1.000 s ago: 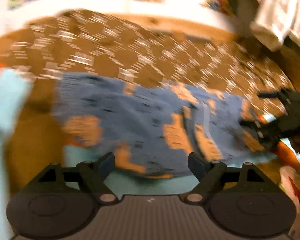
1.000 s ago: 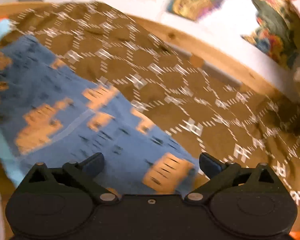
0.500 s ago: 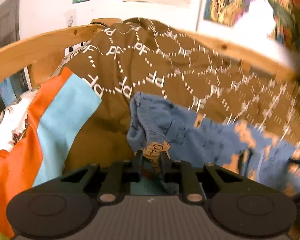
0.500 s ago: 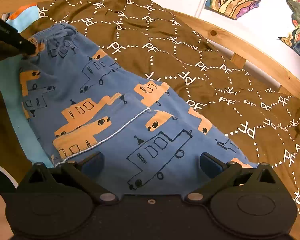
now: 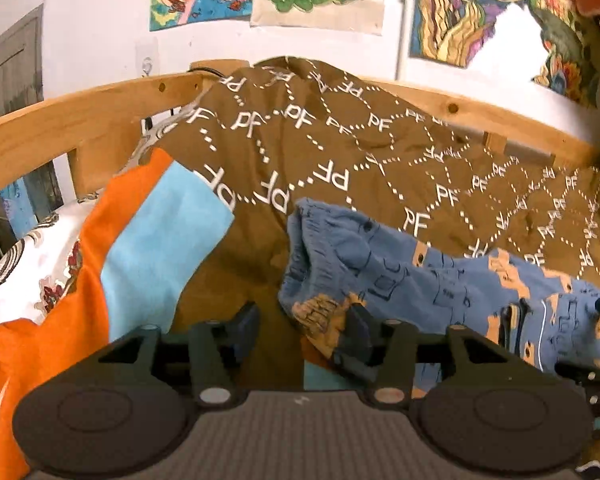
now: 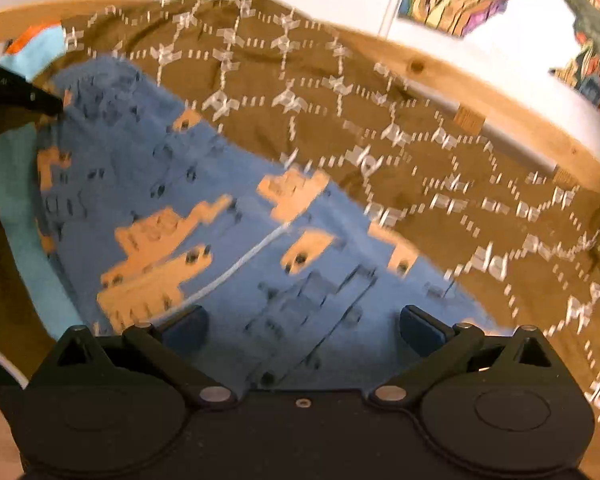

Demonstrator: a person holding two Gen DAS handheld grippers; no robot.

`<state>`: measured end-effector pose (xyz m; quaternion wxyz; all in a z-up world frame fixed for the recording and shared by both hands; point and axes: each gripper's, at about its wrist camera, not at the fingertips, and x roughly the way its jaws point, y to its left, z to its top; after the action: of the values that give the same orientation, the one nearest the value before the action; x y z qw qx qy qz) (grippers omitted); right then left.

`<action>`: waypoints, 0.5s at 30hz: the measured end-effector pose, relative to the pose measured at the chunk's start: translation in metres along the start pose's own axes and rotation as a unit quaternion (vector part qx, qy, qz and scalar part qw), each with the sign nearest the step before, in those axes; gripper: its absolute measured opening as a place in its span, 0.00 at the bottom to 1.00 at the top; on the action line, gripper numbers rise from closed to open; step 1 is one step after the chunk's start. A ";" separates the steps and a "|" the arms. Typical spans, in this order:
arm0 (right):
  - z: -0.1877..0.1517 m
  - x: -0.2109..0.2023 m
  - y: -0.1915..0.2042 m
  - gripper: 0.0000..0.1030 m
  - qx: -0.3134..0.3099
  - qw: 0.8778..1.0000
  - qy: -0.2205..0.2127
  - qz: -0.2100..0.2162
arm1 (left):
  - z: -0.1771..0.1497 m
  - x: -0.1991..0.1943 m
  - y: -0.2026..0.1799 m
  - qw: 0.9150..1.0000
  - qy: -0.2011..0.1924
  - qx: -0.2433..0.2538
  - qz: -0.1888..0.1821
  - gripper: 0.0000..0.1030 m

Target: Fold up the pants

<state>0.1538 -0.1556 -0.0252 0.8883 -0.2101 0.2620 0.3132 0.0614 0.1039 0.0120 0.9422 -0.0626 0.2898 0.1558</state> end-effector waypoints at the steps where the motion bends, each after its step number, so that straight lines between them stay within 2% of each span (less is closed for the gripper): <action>1: 0.005 0.000 -0.002 0.99 -0.002 1.000 -0.006 0.001 | 0.002 0.002 0.001 1.000 0.001 -0.003 0.002 0.59; 5: 0.038 0.016 -0.010 0.97 -0.023 0.999 -0.022 0.003 | 0.007 0.009 0.010 1.000 0.003 -0.022 -0.016 0.59; 7: 0.057 0.032 -0.016 0.90 -0.022 0.999 -0.025 0.037 | 0.008 0.012 0.016 0.999 0.006 -0.035 -0.032 0.59; 11: 0.090 0.069 -0.029 0.82 0.001 0.990 -0.008 0.139 | 0.011 0.019 0.026 0.996 0.018 -0.055 -0.065 0.54; 15: 0.118 0.099 -0.029 0.77 -0.029 0.984 0.015 0.177 | 0.012 0.024 0.032 0.995 0.031 -0.056 -0.082 0.40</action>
<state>0.2785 -0.0688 0.0129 0.8082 -0.1908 0.2996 0.4697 0.0760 0.1428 0.0079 0.9374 -0.1435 0.3039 0.0916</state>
